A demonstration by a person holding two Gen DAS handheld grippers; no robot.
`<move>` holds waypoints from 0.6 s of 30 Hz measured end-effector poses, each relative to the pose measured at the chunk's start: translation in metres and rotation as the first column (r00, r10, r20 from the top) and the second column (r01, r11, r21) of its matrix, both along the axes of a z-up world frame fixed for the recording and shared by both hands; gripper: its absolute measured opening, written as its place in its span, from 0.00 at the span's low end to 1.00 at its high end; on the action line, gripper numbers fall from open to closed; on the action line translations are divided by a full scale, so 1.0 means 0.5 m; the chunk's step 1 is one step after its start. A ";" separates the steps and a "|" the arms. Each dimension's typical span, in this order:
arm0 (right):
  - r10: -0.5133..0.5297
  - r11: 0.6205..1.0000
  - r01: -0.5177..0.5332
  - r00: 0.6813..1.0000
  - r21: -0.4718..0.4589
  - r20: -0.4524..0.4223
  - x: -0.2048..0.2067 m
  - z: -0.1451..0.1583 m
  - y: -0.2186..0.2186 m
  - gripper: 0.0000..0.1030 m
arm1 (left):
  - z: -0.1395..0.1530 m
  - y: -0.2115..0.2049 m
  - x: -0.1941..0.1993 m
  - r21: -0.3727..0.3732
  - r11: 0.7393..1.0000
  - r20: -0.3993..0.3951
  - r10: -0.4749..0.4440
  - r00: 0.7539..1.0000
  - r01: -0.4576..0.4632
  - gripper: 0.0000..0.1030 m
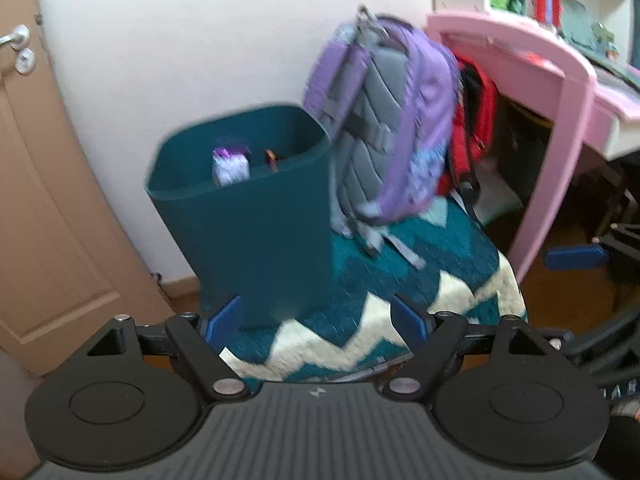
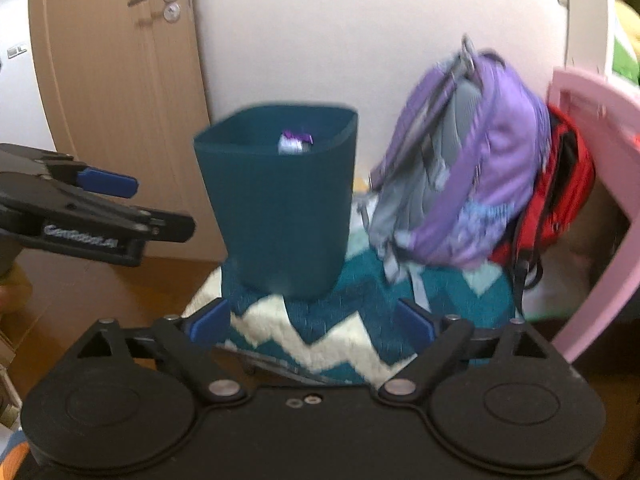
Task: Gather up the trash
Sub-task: 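Withdraw both tools from the bin and lower them toward the floor trash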
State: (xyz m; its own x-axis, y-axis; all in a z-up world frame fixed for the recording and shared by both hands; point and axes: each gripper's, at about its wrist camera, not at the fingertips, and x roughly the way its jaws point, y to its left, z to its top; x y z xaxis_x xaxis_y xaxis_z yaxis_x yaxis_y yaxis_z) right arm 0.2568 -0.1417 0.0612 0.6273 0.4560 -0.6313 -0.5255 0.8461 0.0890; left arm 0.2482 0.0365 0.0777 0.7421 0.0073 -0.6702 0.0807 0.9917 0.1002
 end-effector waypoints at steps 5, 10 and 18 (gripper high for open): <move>-0.040 0.999 0.041 0.998 0.006 -0.055 0.011 -0.106 -0.042 0.97 | -0.101 -0.033 -0.003 0.003 0.998 -0.032 -0.061 0.998 0.061 0.79; -0.076 0.997 0.077 0.992 0.004 -0.102 0.033 -0.212 -0.072 0.97 | -0.201 -0.062 0.013 -0.011 0.991 -0.085 -0.133 0.987 0.133 0.81; -0.116 0.992 0.103 0.973 -0.071 -0.200 0.098 -0.388 -0.088 0.97 | -0.375 -0.103 0.061 -0.054 0.968 -0.203 -0.249 0.947 0.243 0.84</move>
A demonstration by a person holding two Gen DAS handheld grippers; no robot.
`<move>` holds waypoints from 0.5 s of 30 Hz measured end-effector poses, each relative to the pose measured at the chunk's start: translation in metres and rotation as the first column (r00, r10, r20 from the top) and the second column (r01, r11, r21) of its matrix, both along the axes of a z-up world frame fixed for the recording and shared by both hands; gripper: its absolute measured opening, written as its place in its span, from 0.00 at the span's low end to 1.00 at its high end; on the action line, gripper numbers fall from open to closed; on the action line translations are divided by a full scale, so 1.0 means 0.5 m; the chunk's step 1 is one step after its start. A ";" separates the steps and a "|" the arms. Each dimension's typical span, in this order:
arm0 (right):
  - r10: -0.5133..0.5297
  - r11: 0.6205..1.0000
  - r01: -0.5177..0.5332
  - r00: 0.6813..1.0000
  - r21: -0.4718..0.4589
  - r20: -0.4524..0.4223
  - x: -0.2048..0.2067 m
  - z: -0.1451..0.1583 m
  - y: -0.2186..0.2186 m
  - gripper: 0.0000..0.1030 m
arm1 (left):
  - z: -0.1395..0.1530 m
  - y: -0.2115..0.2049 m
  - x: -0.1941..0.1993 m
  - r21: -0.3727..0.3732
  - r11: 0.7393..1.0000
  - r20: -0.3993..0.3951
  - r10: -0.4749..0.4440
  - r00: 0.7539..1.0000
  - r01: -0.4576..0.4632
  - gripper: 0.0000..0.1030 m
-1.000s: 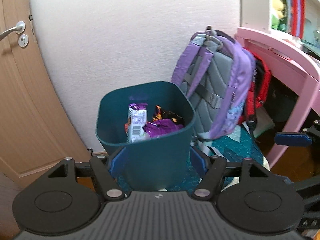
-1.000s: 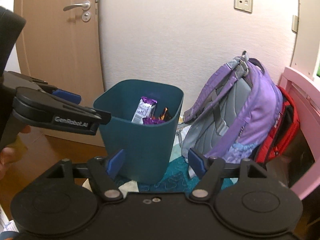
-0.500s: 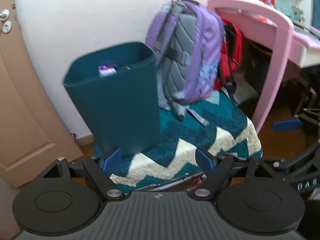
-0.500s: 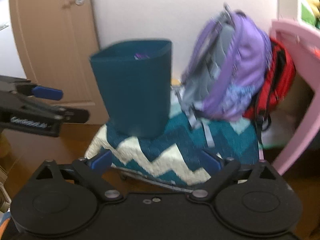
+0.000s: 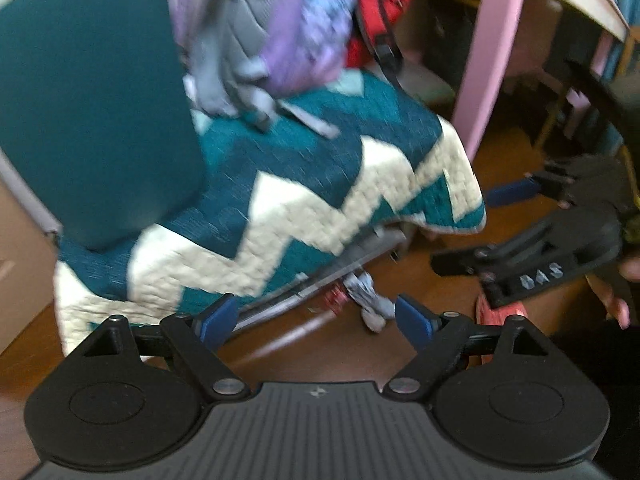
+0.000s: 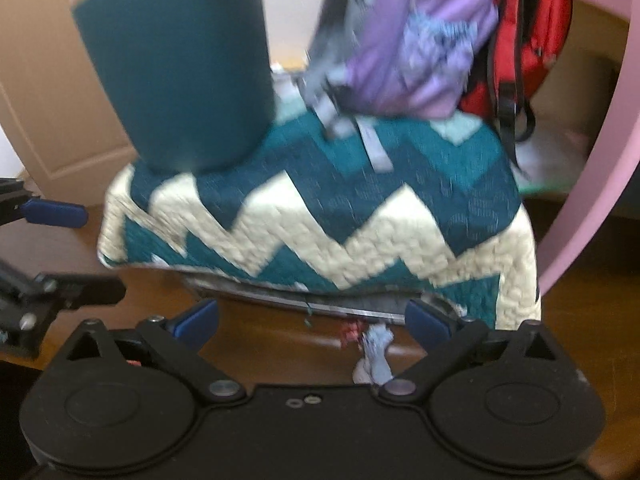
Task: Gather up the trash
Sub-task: 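Withdraw both tools from the bin and lower them toward the floor trash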
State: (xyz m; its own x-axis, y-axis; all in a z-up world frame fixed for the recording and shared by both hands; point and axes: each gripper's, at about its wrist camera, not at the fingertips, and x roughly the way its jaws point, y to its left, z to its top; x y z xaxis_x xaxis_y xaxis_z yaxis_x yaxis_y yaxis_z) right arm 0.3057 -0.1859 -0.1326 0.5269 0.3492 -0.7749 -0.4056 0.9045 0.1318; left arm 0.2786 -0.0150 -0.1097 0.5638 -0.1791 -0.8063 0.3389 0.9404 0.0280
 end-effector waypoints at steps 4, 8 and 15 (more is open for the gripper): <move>-0.030 0.999 0.028 0.996 -0.019 -0.086 0.049 -0.098 -0.009 0.97 | -0.094 -0.036 0.022 0.026 0.993 -0.061 -0.113 0.992 0.114 0.85; -0.050 0.998 0.043 0.987 -0.051 -0.155 0.095 -0.190 -0.018 0.97 | -0.189 -0.074 0.044 0.047 0.972 -0.109 -0.224 0.968 0.230 0.85; -0.040 0.996 0.020 0.969 -0.083 -0.245 0.170 -0.345 -0.034 0.93 | -0.347 -0.113 0.091 0.066 0.945 -0.169 -0.307 0.937 0.321 0.85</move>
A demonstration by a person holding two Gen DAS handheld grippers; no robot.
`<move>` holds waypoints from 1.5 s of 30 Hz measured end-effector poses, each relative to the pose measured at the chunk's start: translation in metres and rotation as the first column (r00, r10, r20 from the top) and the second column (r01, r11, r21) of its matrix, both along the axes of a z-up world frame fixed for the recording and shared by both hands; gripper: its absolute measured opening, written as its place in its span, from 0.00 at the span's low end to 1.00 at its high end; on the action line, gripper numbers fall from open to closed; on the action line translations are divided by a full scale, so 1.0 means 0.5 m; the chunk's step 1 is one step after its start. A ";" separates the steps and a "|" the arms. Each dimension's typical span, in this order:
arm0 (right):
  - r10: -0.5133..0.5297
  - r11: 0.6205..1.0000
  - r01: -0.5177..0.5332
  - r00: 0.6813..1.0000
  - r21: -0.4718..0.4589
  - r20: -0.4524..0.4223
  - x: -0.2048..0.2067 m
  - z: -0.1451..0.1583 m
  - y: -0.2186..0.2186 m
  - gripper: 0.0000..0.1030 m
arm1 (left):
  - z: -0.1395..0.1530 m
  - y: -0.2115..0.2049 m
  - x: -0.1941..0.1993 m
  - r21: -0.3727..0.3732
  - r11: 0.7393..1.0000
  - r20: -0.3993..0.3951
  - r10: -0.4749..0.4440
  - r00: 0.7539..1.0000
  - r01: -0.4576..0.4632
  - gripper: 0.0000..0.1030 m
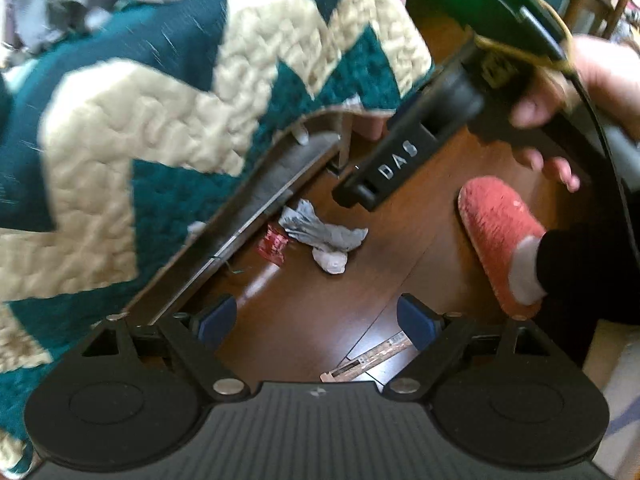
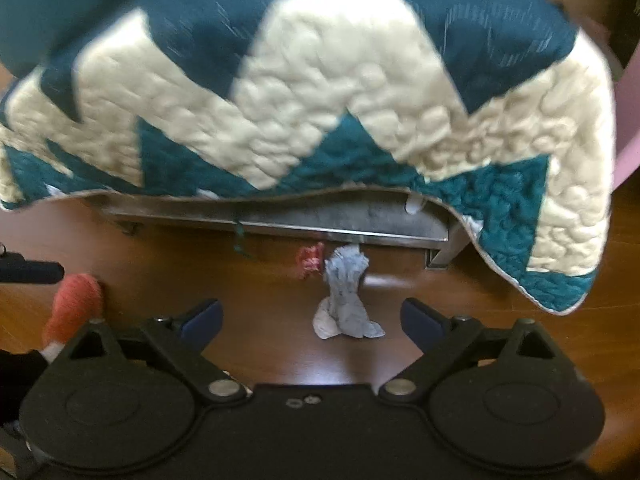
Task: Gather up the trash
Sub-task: 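Withdraw both tools from the bin and lower them toward the floor trash, then close the left gripper on the oat snack bar while the right gripper grasps the crumpled white paper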
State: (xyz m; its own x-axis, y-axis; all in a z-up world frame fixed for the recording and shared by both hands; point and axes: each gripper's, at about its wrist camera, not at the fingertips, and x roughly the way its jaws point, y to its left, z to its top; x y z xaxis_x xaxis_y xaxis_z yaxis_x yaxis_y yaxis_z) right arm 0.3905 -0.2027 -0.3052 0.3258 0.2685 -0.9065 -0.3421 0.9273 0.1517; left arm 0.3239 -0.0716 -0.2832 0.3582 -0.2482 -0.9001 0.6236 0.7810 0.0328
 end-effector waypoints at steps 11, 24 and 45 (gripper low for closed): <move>0.126 0.992 -0.128 0.985 -0.006 -0.121 0.075 -0.206 -0.008 0.75 | -0.239 -0.062 -0.007 0.055 0.975 -0.103 -0.210 0.972 0.216 0.85; 0.171 0.985 -0.171 0.970 0.016 -0.172 0.124 -0.353 -0.019 0.58 | -0.446 -0.091 -0.023 0.089 0.923 -0.217 -0.348 0.912 0.373 0.85; 0.197 0.979 -0.182 0.962 0.096 -0.189 0.144 -0.419 -0.003 0.35 | -0.515 -0.103 -0.017 0.082 0.898 -0.236 -0.405 0.883 0.433 0.26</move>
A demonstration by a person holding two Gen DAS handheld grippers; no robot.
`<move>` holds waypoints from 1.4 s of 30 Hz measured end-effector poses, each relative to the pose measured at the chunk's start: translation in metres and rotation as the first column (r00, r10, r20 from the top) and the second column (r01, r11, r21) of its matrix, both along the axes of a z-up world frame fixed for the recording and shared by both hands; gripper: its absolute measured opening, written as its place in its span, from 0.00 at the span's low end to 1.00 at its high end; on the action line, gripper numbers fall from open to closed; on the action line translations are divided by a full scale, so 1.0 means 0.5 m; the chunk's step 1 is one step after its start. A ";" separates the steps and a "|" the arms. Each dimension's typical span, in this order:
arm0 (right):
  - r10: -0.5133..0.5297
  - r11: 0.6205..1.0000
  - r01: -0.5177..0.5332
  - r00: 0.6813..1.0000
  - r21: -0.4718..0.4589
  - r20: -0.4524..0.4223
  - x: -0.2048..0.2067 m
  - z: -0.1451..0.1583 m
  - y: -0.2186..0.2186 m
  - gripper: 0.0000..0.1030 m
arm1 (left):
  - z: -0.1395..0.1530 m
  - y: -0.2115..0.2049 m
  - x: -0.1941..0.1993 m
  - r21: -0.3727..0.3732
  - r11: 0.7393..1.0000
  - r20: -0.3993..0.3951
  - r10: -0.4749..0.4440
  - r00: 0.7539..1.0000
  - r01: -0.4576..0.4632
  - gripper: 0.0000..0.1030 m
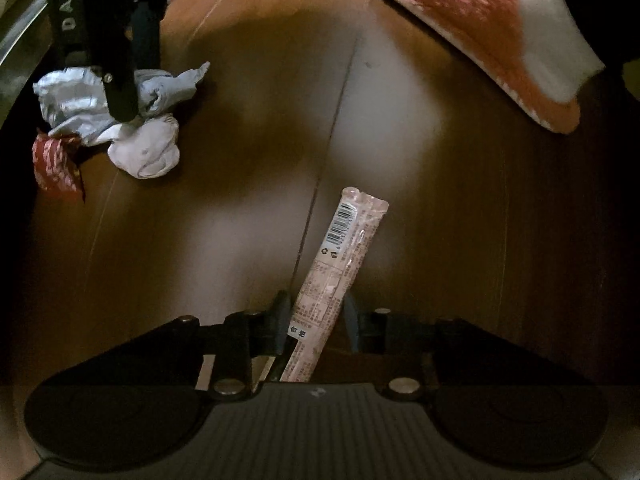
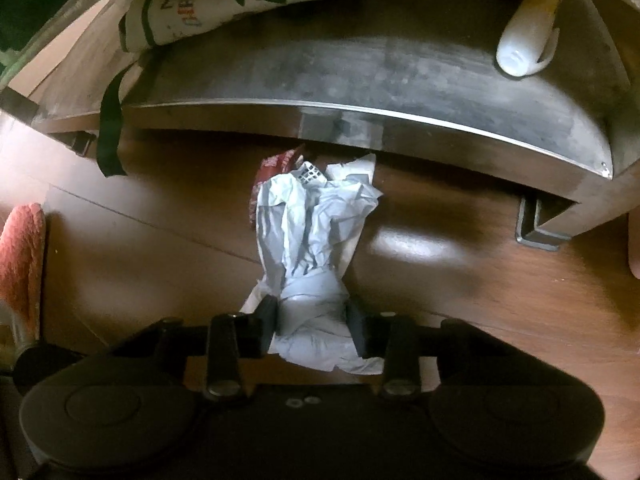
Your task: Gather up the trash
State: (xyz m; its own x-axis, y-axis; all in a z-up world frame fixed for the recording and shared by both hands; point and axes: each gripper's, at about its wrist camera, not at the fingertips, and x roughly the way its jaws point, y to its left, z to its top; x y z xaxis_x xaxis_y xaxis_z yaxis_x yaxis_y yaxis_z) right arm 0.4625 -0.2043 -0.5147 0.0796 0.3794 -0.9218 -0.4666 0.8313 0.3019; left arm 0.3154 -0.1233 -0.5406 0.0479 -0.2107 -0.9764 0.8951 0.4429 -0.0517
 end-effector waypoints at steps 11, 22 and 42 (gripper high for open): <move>-0.124 0.992 0.124 0.992 0.026 0.011 -0.037 0.060 -0.022 0.30 | 0.023 0.032 0.020 0.021 0.964 -0.068 0.267 0.961 -0.266 0.22; -0.139 0.990 0.139 0.990 0.011 -0.005 -0.101 0.216 -0.023 0.29 | 0.191 0.079 0.022 -0.041 0.909 -0.085 0.410 0.908 -0.415 0.21; -0.306 0.949 0.281 0.929 0.140 0.209 -0.272 0.601 -0.047 0.30 | 0.524 0.154 -0.030 -0.171 0.758 -0.014 0.637 0.771 -0.629 0.12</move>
